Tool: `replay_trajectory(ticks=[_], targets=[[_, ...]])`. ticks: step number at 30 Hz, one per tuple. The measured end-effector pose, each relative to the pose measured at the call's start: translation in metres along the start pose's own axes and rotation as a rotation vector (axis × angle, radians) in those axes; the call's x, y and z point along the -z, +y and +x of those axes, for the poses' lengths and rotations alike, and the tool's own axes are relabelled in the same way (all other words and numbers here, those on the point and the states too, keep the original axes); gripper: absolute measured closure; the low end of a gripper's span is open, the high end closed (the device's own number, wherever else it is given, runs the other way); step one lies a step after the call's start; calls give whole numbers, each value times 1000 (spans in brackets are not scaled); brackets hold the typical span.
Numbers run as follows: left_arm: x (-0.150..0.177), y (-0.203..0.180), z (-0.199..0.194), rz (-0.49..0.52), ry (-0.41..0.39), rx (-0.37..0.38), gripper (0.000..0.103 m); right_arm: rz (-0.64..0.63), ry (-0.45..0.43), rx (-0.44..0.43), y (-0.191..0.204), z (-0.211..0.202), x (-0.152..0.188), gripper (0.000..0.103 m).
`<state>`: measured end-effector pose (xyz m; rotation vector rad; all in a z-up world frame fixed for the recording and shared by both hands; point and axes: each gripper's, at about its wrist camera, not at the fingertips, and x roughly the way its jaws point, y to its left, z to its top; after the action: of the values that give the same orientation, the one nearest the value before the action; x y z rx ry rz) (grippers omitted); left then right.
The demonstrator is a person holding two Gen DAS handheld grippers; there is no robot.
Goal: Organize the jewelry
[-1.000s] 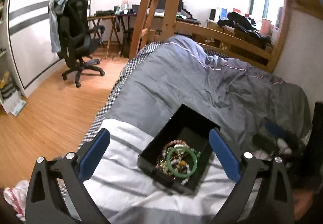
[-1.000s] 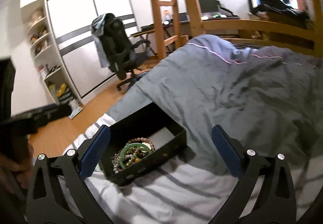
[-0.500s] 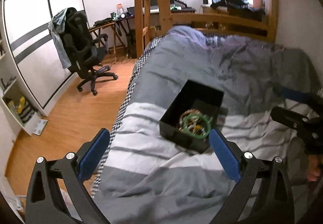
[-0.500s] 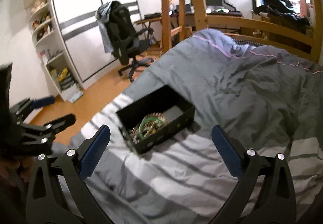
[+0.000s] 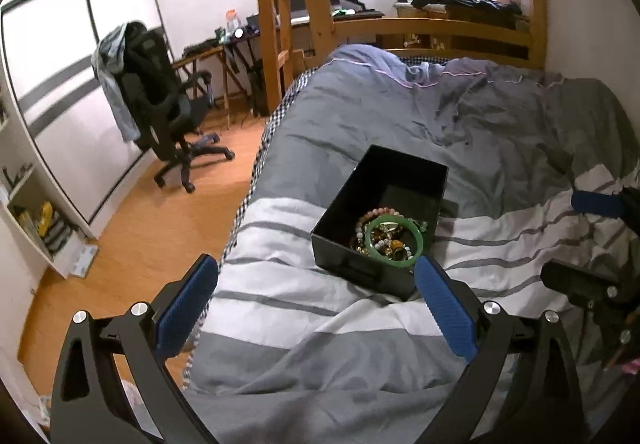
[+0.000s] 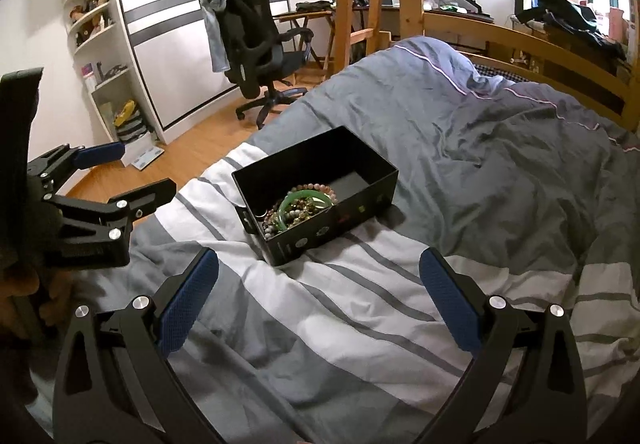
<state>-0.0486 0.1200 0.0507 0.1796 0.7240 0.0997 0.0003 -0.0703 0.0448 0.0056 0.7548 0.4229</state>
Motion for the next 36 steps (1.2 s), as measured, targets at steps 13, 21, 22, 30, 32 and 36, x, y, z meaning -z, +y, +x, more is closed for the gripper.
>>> replay_trajectory(ticks=[13,21,22,30,32,36], targets=[[-1,-8,10,36,26,-23,6,-1,-18,-4,-6,-1,9,4],[-3,-11,12,45,8,-59,6,21,-33,-6,-15,-6,7,4],[-4,-14,15,55,19,-59,6,26,-34,-6,-17,-6,7,4],[-3,-20,16,91,26,-67,6,32,-32,-5,-17,-6,7,4],[-3,-20,17,87,27,-65,6,31,-32,-6,-17,-7,7,4],[-3,-20,17,90,27,-66,6,31,-32,-7,-17,-7,7,4]])
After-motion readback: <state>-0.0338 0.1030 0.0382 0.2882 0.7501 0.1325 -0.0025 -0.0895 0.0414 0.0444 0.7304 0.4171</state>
